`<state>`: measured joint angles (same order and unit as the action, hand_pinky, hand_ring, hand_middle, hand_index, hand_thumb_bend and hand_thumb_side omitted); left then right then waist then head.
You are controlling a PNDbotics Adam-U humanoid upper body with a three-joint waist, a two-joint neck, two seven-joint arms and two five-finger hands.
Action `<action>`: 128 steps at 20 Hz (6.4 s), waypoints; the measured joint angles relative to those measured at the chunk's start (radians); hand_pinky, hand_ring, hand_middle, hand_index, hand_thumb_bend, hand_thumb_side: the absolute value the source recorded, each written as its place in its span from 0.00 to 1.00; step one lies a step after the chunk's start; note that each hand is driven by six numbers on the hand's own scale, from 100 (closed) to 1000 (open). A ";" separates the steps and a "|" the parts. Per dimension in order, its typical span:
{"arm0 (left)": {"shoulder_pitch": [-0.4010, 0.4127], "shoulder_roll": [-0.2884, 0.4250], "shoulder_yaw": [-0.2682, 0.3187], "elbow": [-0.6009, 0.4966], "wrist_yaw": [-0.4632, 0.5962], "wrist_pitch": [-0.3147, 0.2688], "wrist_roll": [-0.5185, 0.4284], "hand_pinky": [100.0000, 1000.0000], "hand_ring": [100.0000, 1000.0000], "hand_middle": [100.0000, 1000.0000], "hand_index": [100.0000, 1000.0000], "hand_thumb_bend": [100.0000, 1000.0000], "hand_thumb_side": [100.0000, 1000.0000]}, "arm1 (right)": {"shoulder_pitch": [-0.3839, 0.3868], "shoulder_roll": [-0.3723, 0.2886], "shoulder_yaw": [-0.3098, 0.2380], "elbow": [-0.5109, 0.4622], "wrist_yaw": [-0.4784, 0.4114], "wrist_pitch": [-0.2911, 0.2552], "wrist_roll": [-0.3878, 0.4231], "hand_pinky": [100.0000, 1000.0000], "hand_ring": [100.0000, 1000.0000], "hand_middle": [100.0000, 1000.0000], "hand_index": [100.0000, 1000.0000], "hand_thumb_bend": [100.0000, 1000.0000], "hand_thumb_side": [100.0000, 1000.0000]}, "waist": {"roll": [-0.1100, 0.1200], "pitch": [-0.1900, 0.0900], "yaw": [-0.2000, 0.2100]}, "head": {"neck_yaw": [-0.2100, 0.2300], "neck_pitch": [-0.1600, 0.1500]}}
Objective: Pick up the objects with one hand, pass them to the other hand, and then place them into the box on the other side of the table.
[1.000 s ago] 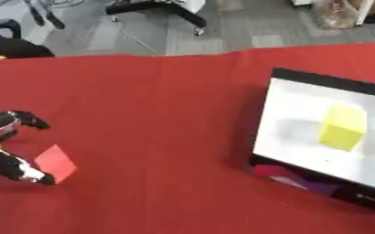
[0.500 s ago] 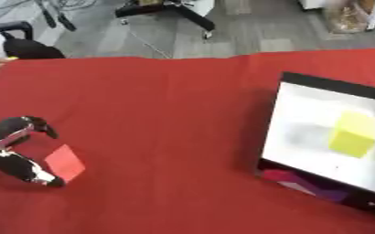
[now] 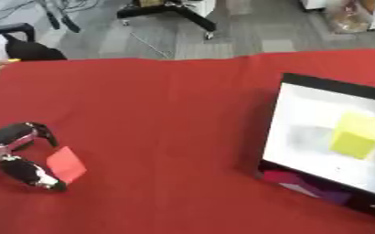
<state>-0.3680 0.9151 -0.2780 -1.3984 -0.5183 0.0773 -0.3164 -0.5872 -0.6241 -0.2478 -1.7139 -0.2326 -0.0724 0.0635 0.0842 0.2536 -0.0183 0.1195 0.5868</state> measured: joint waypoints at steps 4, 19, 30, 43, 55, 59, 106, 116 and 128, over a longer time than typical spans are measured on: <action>-0.005 -0.011 -0.004 0.010 0.003 -0.002 -0.008 0.95 0.83 0.70 0.68 0.89 0.57 | 0.007 0.000 -0.003 0.000 0.000 0.002 -0.002 0.90 1.00 1.00 0.99 0.00 0.26 | 0.000 0.000 -0.002 | 0.000 0.000; -0.011 -0.020 -0.011 0.039 -0.010 -0.010 -0.018 0.93 0.82 0.69 0.62 0.59 0.36 | 0.015 0.001 -0.009 -0.014 0.001 0.011 -0.011 0.90 1.00 1.00 0.99 0.00 0.30 | 0.006 0.003 -0.010 | 0.000 0.000; -0.009 -0.024 -0.013 0.003 0.018 -0.006 -0.023 0.93 0.80 0.64 0.56 0.13 0.19 | 0.017 0.002 -0.012 -0.018 0.001 0.013 -0.013 0.90 1.00 1.00 0.99 0.00 0.32 | 0.006 0.003 -0.004 | -0.008 0.002; 0.007 -0.001 0.078 -0.272 0.174 0.002 0.005 1.00 0.78 0.58 0.56 0.00 0.23 | 0.015 0.004 0.003 -0.018 0.005 0.016 -0.001 0.90 1.00 1.00 0.99 0.00 0.22 | 0.006 0.003 0.008 | -0.070 0.018; -0.091 -0.129 0.057 -0.348 0.270 0.017 -0.027 1.00 0.76 0.55 0.57 0.00 0.32 | -0.143 0.105 0.144 0.062 0.243 -0.034 0.185 0.90 1.00 1.00 0.99 0.00 0.00 | 0.004 0.001 0.013 | -0.131 0.018; -0.115 -0.172 0.040 -0.346 0.288 -0.002 -0.029 1.00 0.74 0.53 0.57 0.00 0.36 | -0.186 0.167 0.195 0.103 0.333 -0.055 0.242 0.90 1.00 1.00 0.99 0.00 0.00 | -0.007 0.001 0.013 | -0.150 0.017; -0.171 -0.490 0.010 -0.205 0.032 -0.432 0.331 0.86 0.61 0.40 0.45 0.00 0.05 | -0.372 0.429 0.478 0.227 0.518 -0.033 0.597 0.88 1.00 1.00 0.95 0.25 0.00 | -0.037 0.002 0.050 | -0.322 0.017; -0.212 -0.540 0.010 -0.172 0.114 -0.300 0.224 0.96 0.58 0.36 0.42 0.00 0.09 | -0.365 0.460 0.484 0.241 0.640 -0.121 0.620 0.90 1.00 1.00 0.94 0.32 0.00 | -0.037 0.003 0.062 | -0.330 0.009; -0.282 -0.622 0.031 -0.142 0.102 -0.225 0.192 0.93 0.57 0.36 0.42 0.00 0.05 | -0.363 0.511 0.495 0.271 0.760 -0.180 0.592 0.89 1.00 1.00 0.94 0.32 0.00 | -0.037 0.003 0.074 | -0.356 -0.006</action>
<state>-0.6500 0.2930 -0.2469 -1.5403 -0.4166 -0.1474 -0.1241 -0.9505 -0.1128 0.2474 -1.4434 0.5278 -0.2520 0.6558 0.0475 0.2564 0.0553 -0.2361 0.5804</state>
